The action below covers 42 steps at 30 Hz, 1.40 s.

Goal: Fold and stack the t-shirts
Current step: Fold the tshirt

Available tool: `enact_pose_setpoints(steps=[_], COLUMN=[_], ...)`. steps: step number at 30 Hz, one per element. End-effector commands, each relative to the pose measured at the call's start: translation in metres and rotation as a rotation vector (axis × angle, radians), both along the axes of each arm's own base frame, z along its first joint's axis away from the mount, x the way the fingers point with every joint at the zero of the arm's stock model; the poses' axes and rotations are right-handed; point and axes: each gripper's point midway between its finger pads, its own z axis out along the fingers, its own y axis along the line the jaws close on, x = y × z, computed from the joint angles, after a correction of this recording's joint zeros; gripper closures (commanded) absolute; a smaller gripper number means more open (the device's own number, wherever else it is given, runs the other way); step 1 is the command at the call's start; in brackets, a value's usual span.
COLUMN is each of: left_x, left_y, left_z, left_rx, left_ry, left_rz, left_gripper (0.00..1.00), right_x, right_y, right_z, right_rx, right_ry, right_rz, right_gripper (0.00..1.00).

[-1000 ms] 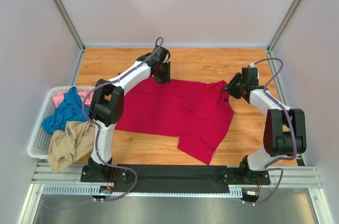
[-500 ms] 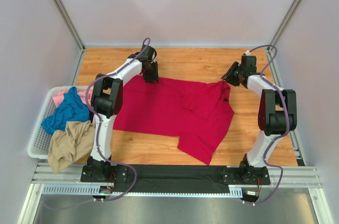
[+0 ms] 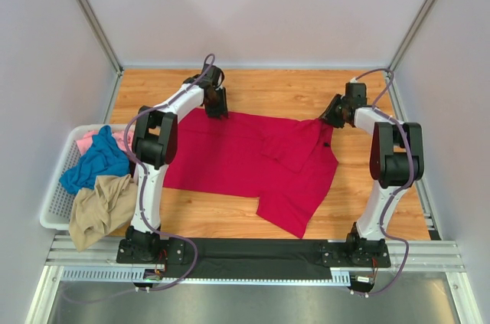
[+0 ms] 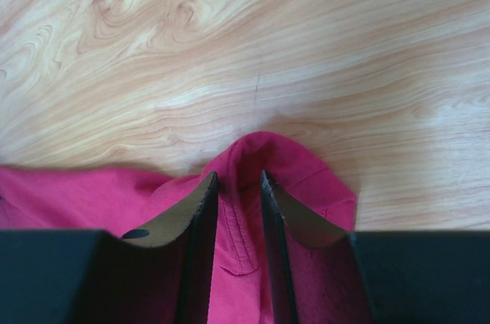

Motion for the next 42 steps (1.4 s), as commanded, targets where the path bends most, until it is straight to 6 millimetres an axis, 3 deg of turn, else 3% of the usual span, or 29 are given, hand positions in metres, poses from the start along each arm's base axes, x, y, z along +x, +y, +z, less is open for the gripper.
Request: enact_pose_setpoints(steps=[1, 3, 7, 9, 10, 13, 14, 16, 17, 25, 26, 32, 36, 42], left_x=[0.006, 0.006, 0.005, 0.004, 0.003, 0.000, -0.001, -0.002, -0.002, -0.006, -0.005, -0.005, 0.000, 0.002], left_y=[0.006, 0.008, 0.015, 0.023, 0.026, 0.037, 0.038, 0.042, 0.042, 0.043, 0.047, 0.039, 0.031, 0.028], left_z=[-0.006, -0.008, -0.013, -0.017, -0.019, -0.024, -0.025, -0.027, -0.027, -0.031, -0.032, -0.028, -0.013, -0.006], left_rx=[0.018, 0.018, 0.042, 0.069, 0.079, 0.102, 0.098, 0.099, 0.096, 0.099, 0.119, 0.070, 0.008, -0.006], left_ry=[0.001, 0.008, 0.025, 0.039, 0.048, 0.083, 0.092, 0.107, 0.108, 0.136, 0.130, 0.122, 0.071, 0.062], left_rz=[0.013, 0.020, 0.043, 0.069, 0.082, 0.120, 0.132, 0.151, 0.158, 0.174, 0.186, 0.175, 0.174, 0.170], left_gripper=[0.58, 0.58, 0.58, 0.58, 0.58, 0.58, 0.58, 0.58, 0.58, 0.58, 0.58, 0.58, 0.57, 0.57], right_x=[0.013, 0.016, 0.016, 0.007, 0.012, 0.010, 0.012, 0.005, 0.009, -0.008, -0.004, 0.004, 0.007, 0.006], right_y=[-0.004, -0.005, -0.013, -0.024, -0.028, -0.038, -0.037, -0.036, -0.033, -0.038, -0.040, -0.036, -0.032, -0.044], right_z=[0.007, 0.008, 0.010, 0.011, 0.021, 0.023, 0.032, 0.028, 0.038, 0.030, 0.038, 0.041, 0.039, 0.033], right_rx=[-0.002, 0.000, 0.008, 0.009, 0.015, 0.043, 0.057, 0.075, 0.095, 0.160, 0.168, 0.269, 0.307, 0.199], right_ry=[-0.034, -0.047, -0.080, -0.104, -0.137, -0.189, -0.230, -0.246, -0.295, -0.368, -0.411, -0.439, -0.422, -0.330], right_rz=[-0.012, -0.018, -0.044, -0.091, -0.103, -0.130, -0.117, -0.114, -0.103, -0.204, -0.218, -0.243, -0.247, -0.260], right_gripper=[0.72, 0.78, 1.00, 1.00, 1.00, 1.00, 1.00, 1.00, 1.00, 1.00, 1.00, 1.00, 0.95, 0.78])
